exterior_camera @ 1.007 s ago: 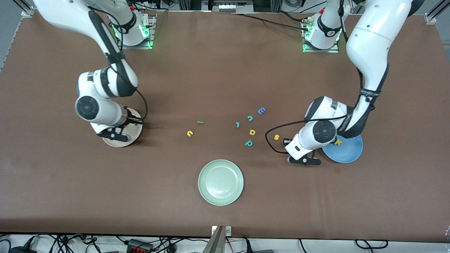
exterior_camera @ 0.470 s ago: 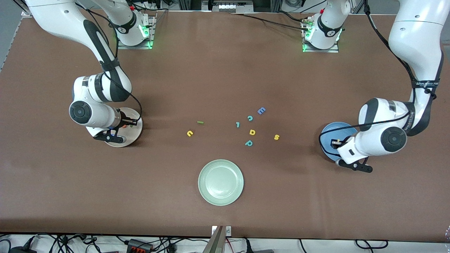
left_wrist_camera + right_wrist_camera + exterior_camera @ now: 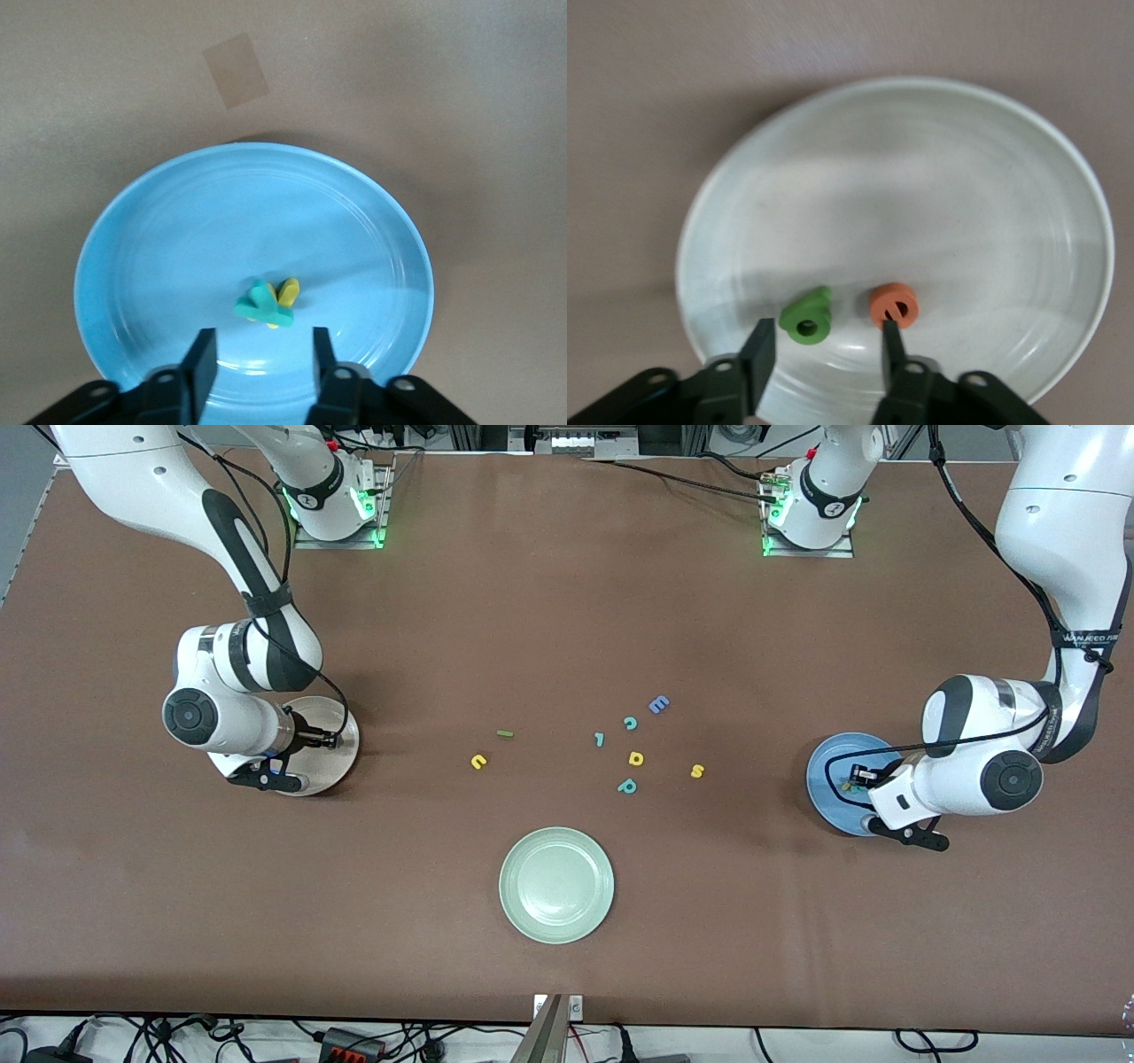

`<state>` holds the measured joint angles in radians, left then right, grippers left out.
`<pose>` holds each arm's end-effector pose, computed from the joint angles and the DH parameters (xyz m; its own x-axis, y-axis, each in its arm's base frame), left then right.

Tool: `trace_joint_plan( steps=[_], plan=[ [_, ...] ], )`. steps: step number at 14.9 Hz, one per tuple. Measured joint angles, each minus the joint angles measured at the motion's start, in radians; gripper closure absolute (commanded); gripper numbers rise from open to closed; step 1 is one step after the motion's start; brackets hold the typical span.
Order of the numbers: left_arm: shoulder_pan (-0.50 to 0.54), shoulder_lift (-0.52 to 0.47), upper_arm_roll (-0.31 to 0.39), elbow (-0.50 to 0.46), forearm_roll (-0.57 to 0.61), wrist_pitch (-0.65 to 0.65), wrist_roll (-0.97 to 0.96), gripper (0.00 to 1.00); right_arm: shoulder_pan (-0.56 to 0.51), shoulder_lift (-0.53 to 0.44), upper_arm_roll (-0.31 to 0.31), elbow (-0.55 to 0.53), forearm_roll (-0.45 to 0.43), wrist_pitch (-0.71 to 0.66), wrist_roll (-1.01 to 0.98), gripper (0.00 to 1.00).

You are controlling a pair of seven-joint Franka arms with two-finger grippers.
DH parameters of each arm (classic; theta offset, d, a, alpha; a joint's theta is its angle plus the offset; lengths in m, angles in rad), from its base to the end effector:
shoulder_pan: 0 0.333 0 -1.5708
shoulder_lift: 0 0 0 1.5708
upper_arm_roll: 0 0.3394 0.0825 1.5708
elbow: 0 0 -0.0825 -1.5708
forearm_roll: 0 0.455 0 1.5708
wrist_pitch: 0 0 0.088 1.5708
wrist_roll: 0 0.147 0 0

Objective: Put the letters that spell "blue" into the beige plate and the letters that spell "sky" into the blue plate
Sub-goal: 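Drop the b on the beige plate while the left gripper drops y on blue, then reach the right gripper to the green l while the left gripper reaches yellow s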

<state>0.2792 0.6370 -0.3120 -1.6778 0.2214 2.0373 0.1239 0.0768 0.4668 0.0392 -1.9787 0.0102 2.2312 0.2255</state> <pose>0.7090 0.0067 0.1613 0.9419 -0.2417 -0.2334 -0.2378 -0.9703 0.0451 0.6318 0.0750 0.1406 0.9700 -0.1185 -0.2125 -0.1161 -0.9930 0.0239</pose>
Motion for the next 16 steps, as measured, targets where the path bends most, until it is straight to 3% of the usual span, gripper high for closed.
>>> trace_joint_plan(
  steps=[5, 11, 16],
  plan=[
    [-0.006, -0.007, -0.028, 0.011, 0.000, 0.000, -0.001, 0.00, 0.048, -0.030, 0.022, 0.066, -0.001, -0.064, -0.097, 0.00],
    [-0.041, -0.013, -0.051, 0.042, 0.000, -0.051, -0.081, 0.00, 0.282, -0.026, 0.030, 0.102, -0.002, -0.054, -0.164, 0.00],
    [-0.127, -0.013, -0.056, 0.062, 0.000, -0.057, -0.268, 0.00, 0.355, 0.042, 0.030, 0.182, -0.004, -0.013, -0.534, 0.00]
  ],
)
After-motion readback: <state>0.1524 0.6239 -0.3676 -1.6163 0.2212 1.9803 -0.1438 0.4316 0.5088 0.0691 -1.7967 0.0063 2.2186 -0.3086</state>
